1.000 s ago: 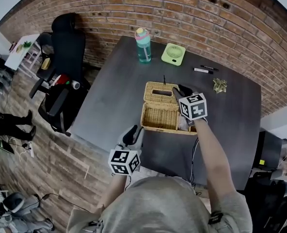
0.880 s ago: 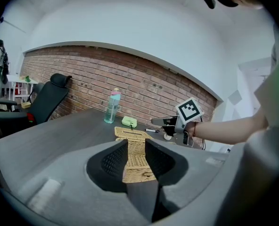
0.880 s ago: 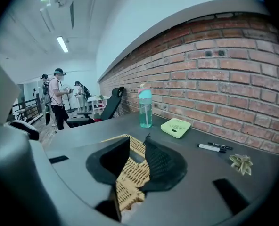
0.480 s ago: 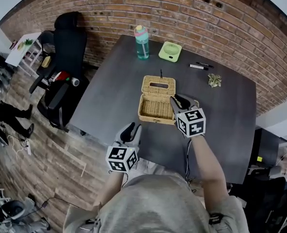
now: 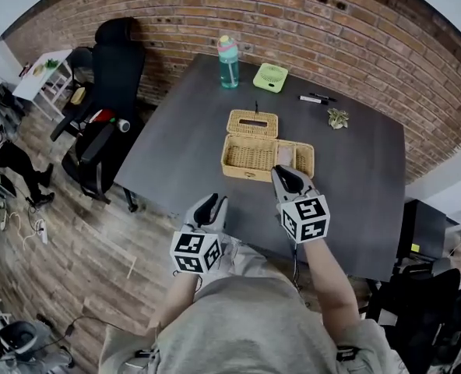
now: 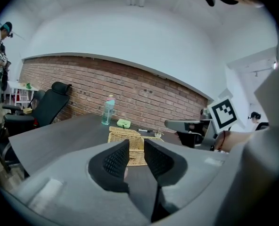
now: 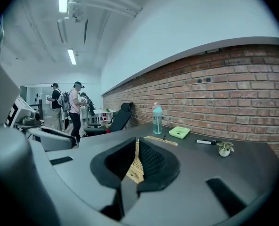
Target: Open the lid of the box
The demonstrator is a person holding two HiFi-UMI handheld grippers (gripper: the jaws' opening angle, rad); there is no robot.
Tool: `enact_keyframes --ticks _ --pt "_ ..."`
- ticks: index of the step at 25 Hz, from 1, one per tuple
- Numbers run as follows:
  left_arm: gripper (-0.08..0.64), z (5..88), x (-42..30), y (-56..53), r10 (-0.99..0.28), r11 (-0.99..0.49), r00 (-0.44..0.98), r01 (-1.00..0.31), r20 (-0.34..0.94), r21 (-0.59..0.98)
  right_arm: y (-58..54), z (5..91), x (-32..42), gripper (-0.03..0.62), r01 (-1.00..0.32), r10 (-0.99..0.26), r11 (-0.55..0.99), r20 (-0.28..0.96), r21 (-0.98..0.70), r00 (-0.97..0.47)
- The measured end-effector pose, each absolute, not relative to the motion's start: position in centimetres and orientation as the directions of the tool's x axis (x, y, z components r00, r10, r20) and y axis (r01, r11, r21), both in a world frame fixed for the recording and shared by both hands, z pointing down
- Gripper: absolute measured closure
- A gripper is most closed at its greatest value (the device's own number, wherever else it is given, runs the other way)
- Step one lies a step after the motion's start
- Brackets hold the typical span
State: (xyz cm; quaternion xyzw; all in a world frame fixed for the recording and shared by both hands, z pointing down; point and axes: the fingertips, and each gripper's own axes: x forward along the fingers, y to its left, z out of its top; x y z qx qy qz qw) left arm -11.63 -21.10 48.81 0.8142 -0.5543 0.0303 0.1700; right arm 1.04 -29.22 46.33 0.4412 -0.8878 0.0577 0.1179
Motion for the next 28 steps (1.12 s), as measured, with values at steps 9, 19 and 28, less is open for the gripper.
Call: enact_keyframes --ticks 9,19,28 --pt "0.504 48.2 -10.7 -15.7 -0.906 -0.319 0.367 -0.92 0.212 0.229 -20.8 46.4 1.9 0.588 -0.798 -0.774 0.599 0.213 -0.063 -0.597" --pt "0.528 47.5 -9.8 -10.8 -0.903 -0.325 0.371 -0.92 0.216 0.221 -14.0 46.0 1.7 0.589 -0.785 -0.764 0.616 0.197 -0.062 -0.615" --pt "0.532 47.2 -9.3 -8.3 -0.898 -0.336 0.382 -0.916 0.22 0.219 -10.8 45.6 2.3 0.589 -0.79 -0.768 0.609 0.191 -0.077 -0.611"
